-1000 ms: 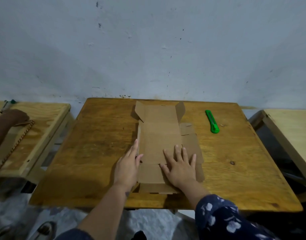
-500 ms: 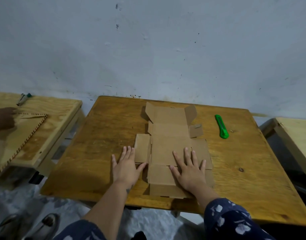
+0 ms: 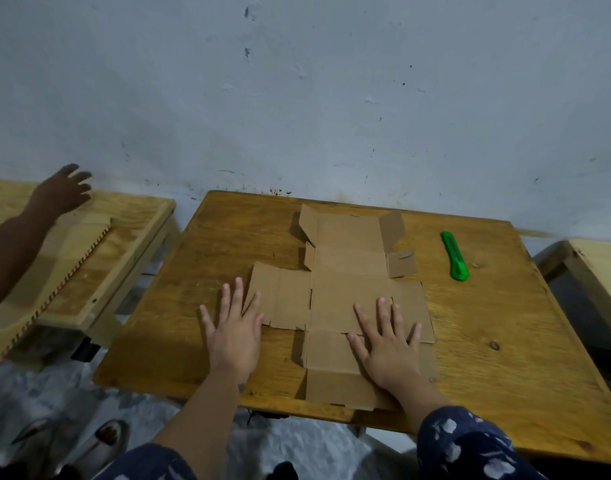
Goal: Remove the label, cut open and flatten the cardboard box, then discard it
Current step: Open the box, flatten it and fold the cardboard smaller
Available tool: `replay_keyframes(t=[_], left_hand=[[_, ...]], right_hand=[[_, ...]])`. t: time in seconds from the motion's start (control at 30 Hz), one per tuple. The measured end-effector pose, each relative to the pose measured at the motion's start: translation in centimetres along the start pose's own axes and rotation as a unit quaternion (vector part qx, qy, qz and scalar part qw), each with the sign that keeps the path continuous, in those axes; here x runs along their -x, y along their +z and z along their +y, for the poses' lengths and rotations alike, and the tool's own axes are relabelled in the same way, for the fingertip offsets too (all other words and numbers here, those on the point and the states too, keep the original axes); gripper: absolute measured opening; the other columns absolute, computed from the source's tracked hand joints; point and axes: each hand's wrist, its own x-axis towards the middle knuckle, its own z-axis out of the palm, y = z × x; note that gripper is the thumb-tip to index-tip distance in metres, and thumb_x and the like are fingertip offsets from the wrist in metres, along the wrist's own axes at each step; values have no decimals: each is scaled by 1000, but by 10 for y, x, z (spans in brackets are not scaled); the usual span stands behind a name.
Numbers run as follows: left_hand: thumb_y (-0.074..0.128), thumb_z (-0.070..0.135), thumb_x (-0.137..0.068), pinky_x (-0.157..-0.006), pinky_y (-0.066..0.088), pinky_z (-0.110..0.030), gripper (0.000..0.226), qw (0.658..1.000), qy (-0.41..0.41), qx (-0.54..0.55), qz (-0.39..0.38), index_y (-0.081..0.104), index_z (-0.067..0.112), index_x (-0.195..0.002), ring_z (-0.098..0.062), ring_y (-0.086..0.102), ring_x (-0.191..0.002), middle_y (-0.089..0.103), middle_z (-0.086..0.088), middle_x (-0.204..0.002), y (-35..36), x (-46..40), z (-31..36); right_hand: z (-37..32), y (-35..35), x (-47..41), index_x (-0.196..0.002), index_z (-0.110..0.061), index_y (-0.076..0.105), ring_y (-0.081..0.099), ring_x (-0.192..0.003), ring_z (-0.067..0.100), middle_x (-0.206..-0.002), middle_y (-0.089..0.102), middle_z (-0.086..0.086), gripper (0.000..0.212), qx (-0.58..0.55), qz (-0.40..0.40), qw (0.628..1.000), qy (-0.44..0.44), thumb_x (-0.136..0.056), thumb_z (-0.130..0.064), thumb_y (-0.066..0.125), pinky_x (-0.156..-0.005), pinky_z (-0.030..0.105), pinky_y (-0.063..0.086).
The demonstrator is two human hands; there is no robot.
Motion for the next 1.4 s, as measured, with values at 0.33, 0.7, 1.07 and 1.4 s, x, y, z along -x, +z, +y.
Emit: replay_keyframes(t=[0.33,0.7,1.07,1.4], left_hand=[[2,57,-94,-116,-10,-54,74,1000,-5,-15,-11,19,13,-151,-20,-14,-147,0,-6,-162,-21,-29,43],[13,66,-92,-115,-13,-52,79,990,79,-62,-102,-5,19,-152,-22,-19,-146,-12,-4,-161,-5,-66,76],[8,78,-86,-114,0,-52,87,992,106,-31,-54,17,20,-150,-19,3,-148,9,2,-159,37,-69,35],[-5,78,-78,-116,-12,-51,92,995,76,-37,-58,-16,18,-148,-15,-24,-144,-22,2,-157,30,-86,48]], right_hand=[[-19,-3,-9,-147,-42,-13,-22,-145,28,-160,-18,4,62,-3,5,1000,9,-94,-61,10,-111,62,-15],[-11,-79,-113,-149,-30,24,-1,-147,36,-161,4,13,52,-62,140,985,77,-98,-31,36,-118,52,4],[20,-100,-196,-143,-26,41,55,-65,13,-104,66,8,48,-396,168,877,215,-98,-12,45,-64,32,51],[37,-111,-186,-133,-30,53,67,-84,25,-83,63,0,46,-531,215,786,231,-91,-12,60,-79,48,58]])
